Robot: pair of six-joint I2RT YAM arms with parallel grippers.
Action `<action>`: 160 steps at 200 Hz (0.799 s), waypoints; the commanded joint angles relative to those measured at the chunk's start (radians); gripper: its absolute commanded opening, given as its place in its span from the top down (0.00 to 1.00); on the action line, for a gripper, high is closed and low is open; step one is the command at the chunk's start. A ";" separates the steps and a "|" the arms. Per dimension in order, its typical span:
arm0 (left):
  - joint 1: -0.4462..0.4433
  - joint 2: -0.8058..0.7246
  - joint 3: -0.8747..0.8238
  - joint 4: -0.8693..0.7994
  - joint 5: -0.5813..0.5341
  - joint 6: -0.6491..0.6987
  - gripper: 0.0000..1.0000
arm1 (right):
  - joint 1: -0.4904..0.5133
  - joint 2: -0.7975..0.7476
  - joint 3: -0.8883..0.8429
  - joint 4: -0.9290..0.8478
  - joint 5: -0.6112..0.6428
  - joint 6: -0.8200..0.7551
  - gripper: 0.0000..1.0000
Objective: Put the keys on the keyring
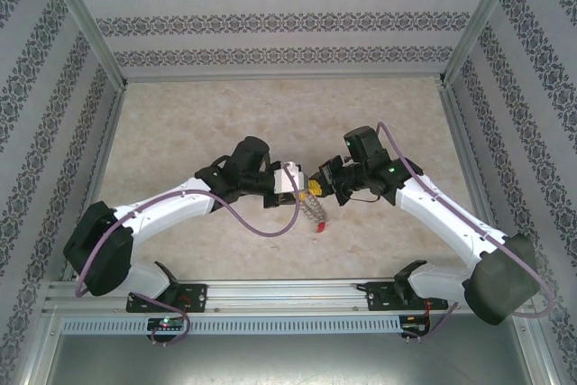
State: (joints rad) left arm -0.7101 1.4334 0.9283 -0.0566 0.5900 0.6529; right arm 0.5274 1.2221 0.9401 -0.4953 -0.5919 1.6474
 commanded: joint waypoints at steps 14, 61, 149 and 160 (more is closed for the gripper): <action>0.033 -0.043 -0.074 0.110 -0.091 -0.022 0.71 | -0.002 -0.034 -0.011 0.043 -0.029 0.021 1.00; 0.034 -0.049 -0.093 0.125 -0.091 -0.035 0.76 | 0.002 -0.032 -0.002 0.054 -0.029 0.029 1.00; 0.032 -0.167 -0.140 0.167 0.030 -0.036 0.62 | 0.006 -0.027 0.003 0.064 -0.011 0.037 1.00; 0.032 -0.161 -0.140 0.177 0.029 -0.038 0.62 | 0.008 -0.021 0.006 0.064 -0.011 0.035 1.00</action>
State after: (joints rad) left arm -0.6853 1.2694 0.7841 0.0837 0.5777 0.6197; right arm 0.5262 1.2049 0.9318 -0.4603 -0.5919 1.6741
